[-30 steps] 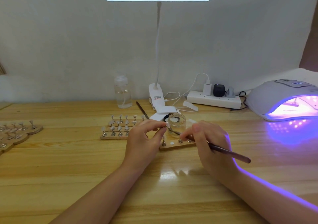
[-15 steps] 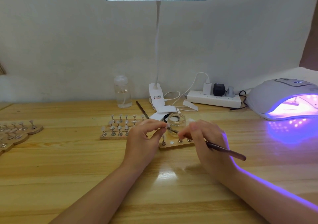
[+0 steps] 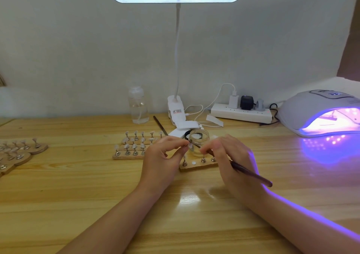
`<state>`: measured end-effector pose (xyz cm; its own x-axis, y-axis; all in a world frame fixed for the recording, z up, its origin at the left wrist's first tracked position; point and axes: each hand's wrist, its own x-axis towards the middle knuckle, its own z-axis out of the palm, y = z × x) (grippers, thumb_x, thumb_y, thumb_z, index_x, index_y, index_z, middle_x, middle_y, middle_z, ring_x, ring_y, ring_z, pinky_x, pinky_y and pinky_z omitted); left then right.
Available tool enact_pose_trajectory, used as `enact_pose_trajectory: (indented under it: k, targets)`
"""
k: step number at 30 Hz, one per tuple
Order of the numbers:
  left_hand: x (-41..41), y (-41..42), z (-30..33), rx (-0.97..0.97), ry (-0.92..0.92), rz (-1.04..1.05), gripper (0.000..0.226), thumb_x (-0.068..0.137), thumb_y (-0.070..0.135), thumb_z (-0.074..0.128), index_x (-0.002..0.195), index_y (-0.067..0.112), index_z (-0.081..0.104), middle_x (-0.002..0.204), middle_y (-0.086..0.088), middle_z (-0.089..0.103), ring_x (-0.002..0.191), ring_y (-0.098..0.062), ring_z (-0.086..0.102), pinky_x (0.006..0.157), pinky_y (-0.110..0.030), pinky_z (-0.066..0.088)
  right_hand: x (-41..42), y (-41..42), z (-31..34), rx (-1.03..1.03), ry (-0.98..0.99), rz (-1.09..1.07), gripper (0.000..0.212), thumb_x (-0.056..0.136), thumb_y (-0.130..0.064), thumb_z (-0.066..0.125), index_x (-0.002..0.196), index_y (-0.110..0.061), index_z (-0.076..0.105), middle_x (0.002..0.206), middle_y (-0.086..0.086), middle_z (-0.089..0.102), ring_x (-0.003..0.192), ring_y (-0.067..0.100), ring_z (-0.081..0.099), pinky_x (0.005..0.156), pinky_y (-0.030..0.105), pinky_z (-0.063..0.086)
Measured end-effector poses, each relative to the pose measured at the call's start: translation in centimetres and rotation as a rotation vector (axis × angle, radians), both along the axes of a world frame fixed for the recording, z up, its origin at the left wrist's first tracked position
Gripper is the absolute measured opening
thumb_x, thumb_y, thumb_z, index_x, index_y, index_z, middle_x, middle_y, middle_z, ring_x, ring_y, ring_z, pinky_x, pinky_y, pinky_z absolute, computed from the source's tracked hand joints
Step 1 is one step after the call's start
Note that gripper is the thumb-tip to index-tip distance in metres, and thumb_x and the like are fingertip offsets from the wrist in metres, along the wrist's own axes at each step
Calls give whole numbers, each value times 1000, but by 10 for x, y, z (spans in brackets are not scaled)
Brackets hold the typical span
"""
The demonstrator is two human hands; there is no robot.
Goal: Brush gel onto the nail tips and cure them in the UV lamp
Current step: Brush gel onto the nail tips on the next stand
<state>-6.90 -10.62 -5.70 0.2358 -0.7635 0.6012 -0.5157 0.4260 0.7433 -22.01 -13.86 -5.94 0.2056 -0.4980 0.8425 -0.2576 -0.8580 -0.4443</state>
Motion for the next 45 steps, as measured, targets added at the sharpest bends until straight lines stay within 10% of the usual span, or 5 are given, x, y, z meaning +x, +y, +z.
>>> enact_pose_trajectory:
  k: [45]
  targets:
    - [2,0,-1,41,100,69,26,71,13,76,64,35,64,74,20,67,71,-1,57,61,-10,38,2,5,2,2,0,44,39,95,-37,33,81,-19,66,77,-13,63,73,3,58,67,29,47]
